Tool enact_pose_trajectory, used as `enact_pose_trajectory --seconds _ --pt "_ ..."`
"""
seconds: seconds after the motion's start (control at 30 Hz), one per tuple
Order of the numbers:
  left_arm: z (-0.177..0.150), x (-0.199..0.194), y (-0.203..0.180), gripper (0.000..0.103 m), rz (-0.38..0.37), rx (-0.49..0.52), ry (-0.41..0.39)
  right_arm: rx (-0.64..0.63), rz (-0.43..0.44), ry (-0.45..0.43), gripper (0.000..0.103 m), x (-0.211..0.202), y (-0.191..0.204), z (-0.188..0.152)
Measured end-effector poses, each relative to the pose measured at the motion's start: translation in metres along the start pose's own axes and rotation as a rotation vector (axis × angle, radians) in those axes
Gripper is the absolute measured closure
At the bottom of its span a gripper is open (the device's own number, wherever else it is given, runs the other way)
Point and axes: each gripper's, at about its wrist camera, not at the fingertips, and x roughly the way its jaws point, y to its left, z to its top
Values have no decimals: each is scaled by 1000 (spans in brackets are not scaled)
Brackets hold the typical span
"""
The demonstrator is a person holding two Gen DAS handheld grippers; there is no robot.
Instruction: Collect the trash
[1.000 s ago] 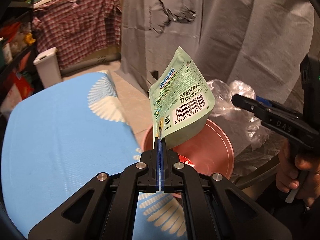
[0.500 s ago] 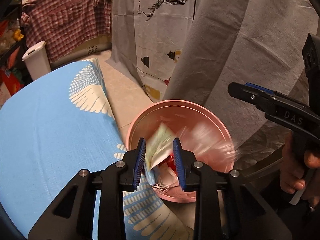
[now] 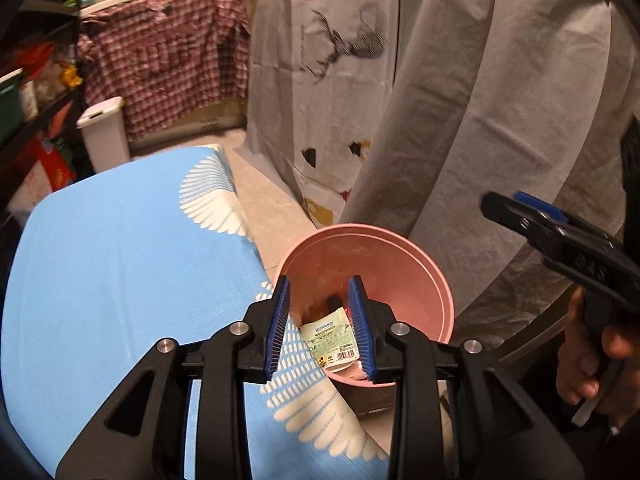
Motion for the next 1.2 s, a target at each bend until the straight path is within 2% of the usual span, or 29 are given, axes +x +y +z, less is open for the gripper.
enact_pose_trajectory --seconds 0.13,0.2,0.27,0.33,0.4,0.47,0.7,0.8,0.9,1.2 --pt "-9 -23 -7 58 53 -9 -48 -34 4 -35 20 -31 12 -9" --pt "-13 -36 -11 43 85 -7 -81 -47 2 -52 17 -43 15 -14" --pt "-17 -51 -14 36 116 -20 -118 -64 -2 -66 14 -56 18 -18" --pt "-23 -65 -16 28 115 -56 -145 -71 2 -69 11 -66 20 -21" --pt "-31 -79 -18 14 132 -83 -169 -71 1 -67 9 -76 19 -26" --pt "-40 -89 -20 9 159 -103 -181 -61 -1 -61 7 -84 16 -33" --pt "-67 -101 -28 8 217 -155 -139 -50 -25 -28 6 -108 11 -57" --pt "-78 -100 -35 8 208 -138 -123 -57 -38 -28 5 -112 13 -62" --pt "-81 -95 -42 8 216 -98 -113 -73 -41 -26 5 -110 16 -65" --pt "-83 -94 -36 8 208 -139 -106 -55 -42 -8 5 -104 13 -65"
